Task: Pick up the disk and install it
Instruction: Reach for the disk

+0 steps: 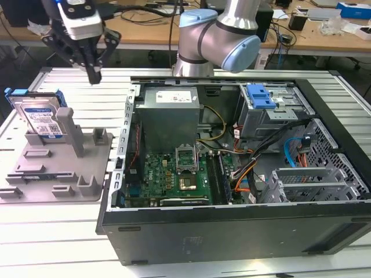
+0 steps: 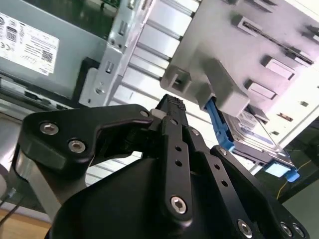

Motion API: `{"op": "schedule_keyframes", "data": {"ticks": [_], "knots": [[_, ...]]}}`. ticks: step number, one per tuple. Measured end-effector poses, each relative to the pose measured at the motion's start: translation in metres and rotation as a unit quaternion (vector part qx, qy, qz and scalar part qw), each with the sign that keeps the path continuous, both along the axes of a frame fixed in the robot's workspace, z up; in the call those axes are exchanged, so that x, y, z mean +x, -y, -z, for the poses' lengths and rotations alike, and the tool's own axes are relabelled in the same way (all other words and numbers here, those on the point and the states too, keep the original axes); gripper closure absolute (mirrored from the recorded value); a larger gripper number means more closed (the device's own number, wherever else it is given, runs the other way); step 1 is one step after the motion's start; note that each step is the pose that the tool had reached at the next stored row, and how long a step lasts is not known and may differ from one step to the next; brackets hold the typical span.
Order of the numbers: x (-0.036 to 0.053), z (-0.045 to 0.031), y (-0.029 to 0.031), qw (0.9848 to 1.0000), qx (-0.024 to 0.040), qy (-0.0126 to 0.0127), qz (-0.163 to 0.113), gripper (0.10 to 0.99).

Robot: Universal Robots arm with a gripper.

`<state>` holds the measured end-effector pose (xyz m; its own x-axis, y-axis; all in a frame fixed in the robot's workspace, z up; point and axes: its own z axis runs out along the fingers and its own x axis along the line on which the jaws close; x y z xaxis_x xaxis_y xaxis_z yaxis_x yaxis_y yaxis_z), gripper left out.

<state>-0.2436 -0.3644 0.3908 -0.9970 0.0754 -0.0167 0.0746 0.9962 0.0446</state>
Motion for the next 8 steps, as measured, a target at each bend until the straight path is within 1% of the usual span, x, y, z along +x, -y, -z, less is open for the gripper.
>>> {"op": "schedule_keyframes", "data": {"ticks": [1,3,4,6,7,8], "knots": [[-0.0063,0.0002,-0.0014,1.0000,0.0000,-0.0004,0.000,0.980],[-0.0145,0.0005,-0.0032,1.0000,0.0000,-0.0010,0.000,0.980],[-0.0226,0.0008,-0.0051,1.0000,0.0000,-0.0017,0.000,0.980],[-0.0336,0.0013,-0.0080,1.0000,0.0000,-0.0027,0.000,0.980],[-0.0375,0.0015,-0.0091,1.0000,0.0000,-0.0031,0.000,0.980],[-0.0454,0.0019,-0.0118,1.0000,0.0000,-0.0039,0.000,0.980]]}}
